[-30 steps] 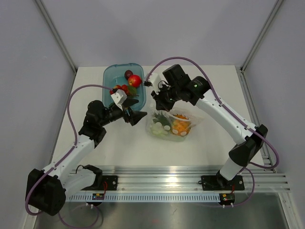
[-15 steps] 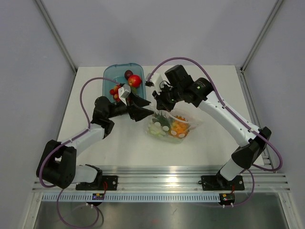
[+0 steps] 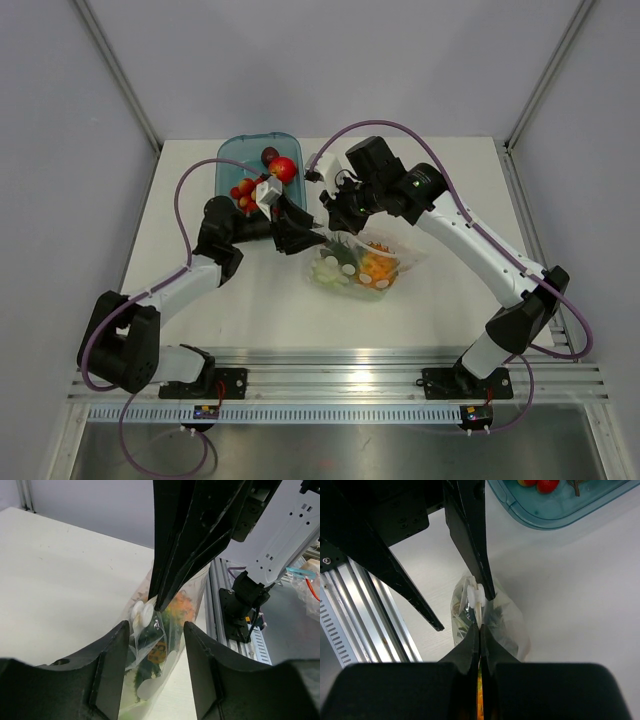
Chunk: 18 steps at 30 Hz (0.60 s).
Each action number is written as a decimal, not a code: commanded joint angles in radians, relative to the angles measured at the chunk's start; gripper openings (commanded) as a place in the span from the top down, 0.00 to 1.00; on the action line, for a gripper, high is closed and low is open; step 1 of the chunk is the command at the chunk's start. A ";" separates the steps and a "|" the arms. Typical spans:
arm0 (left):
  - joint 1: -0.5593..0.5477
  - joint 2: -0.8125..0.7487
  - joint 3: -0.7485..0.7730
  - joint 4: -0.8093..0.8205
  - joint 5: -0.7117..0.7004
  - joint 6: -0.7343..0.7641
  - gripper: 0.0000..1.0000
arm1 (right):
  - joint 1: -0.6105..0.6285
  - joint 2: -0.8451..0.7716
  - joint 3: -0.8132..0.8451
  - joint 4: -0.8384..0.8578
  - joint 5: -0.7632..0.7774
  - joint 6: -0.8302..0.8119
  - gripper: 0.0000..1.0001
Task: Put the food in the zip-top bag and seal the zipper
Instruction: Zip the zipper food storage bag at the center of the board.
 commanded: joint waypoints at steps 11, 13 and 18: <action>-0.006 -0.022 0.059 -0.050 0.002 0.043 0.78 | -0.007 -0.035 0.009 0.057 -0.007 0.008 1.00; -0.006 -0.013 0.065 -0.050 0.006 0.031 0.66 | -0.007 -0.035 0.009 0.057 -0.008 0.010 1.00; -0.009 -0.007 0.074 -0.042 0.011 0.020 0.70 | -0.007 -0.032 0.014 0.054 -0.010 0.011 1.00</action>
